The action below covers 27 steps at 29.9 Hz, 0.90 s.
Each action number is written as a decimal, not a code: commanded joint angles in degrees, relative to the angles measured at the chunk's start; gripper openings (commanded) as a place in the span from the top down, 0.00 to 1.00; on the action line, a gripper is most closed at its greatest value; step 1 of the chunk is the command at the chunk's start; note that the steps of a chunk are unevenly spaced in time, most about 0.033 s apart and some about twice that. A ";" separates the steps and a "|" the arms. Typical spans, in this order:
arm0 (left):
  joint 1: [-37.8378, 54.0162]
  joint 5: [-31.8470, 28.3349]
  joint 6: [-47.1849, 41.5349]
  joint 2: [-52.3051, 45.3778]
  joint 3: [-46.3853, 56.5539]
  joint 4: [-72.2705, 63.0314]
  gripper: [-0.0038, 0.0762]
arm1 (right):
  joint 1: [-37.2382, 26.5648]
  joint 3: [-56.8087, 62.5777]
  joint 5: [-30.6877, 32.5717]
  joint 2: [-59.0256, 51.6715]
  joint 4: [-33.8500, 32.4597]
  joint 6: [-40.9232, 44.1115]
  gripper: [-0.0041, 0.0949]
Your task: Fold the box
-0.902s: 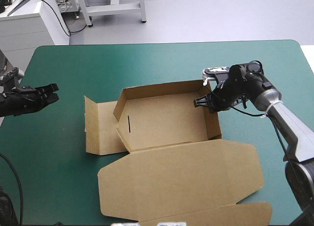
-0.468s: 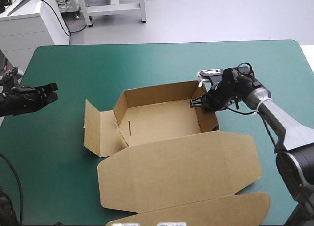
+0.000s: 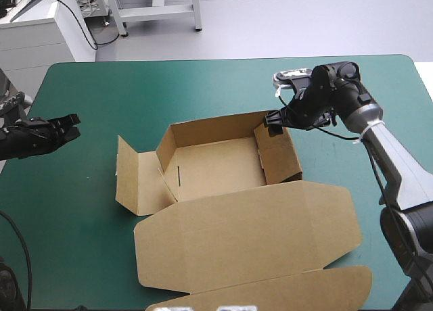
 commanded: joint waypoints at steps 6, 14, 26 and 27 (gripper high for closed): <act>-0.08 -1.71 -0.39 -1.64 -1.45 -2.94 0.94 | -0.18 -6.62 2.35 -6.45 -1.25 -1.36 0.11; -0.08 -0.01 -0.39 -1.64 -1.45 -2.94 0.94 | -0.18 -5.08 2.35 -12.46 1.04 -2.32 0.11; -0.08 0.54 -1.07 -1.64 -1.45 -5.52 0.94 | -0.18 0.17 2.25 -12.17 0.09 1.27 0.11; -0.08 0.54 -1.07 -1.64 -1.45 -5.52 0.94 | -0.18 0.17 2.25 -11.47 0.11 1.89 0.11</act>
